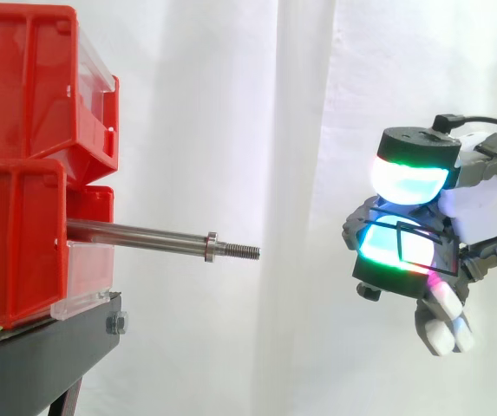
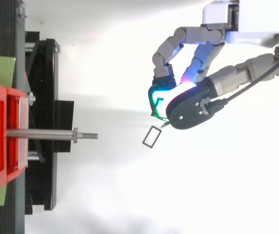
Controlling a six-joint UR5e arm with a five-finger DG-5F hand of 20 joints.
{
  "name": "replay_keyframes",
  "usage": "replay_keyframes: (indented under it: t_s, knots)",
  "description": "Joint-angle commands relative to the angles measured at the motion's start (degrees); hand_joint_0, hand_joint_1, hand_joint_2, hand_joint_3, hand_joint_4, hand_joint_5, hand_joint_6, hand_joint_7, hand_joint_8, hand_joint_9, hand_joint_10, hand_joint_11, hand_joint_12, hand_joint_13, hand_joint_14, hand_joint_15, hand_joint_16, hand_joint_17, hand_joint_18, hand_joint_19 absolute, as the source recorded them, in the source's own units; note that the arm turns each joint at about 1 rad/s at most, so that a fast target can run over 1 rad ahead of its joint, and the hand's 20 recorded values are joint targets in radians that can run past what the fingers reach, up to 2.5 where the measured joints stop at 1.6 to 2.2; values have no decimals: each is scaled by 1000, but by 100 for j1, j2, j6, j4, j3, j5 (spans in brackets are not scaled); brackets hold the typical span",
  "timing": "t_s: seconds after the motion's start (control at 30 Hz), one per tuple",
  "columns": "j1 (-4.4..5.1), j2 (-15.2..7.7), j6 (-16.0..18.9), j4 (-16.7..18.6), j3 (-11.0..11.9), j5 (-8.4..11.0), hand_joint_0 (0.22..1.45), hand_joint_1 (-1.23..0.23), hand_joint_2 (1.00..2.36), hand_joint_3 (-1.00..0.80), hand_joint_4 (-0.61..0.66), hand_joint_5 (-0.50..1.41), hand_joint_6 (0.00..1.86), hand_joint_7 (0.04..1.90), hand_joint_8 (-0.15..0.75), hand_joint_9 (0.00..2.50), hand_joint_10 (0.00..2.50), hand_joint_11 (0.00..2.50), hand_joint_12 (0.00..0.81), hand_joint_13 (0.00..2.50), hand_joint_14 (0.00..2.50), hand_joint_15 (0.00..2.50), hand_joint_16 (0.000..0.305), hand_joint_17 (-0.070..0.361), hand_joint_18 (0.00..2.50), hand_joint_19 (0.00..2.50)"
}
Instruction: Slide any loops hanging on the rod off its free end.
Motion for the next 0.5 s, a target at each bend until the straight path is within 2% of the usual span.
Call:
replay_keyframes:
  t_s: [0.0, 0.1, 0.27, 0.47]
  knots:
    - [12, 29, -80, -85, -5, 7, 578, -415, 1006, -430, 108, -151, 828, 1005, 284, 1037, 13, 398, 273, 929, 9, 244, 41, 93, 879, 466]
    - [12, 29, -150, -103, -5, 7, 587, -434, 1011, -387, 106, -150, 826, 1027, 287, 1043, 13, 389, 271, 929, 11, 245, 41, 92, 877, 473]
    - [12, 29, -177, -94, 3, 7, 566, -591, 1019, -231, 98, -152, 834, 1098, 293, 1037, 14, 405, 275, 937, 9, 236, 41, 93, 890, 459]
    - [12, 38, -177, -94, 3, 7, 560, -677, 1022, -153, 83, -160, 867, 1064, 292, 1021, 15, 403, 274, 932, 9, 236, 41, 93, 893, 451]
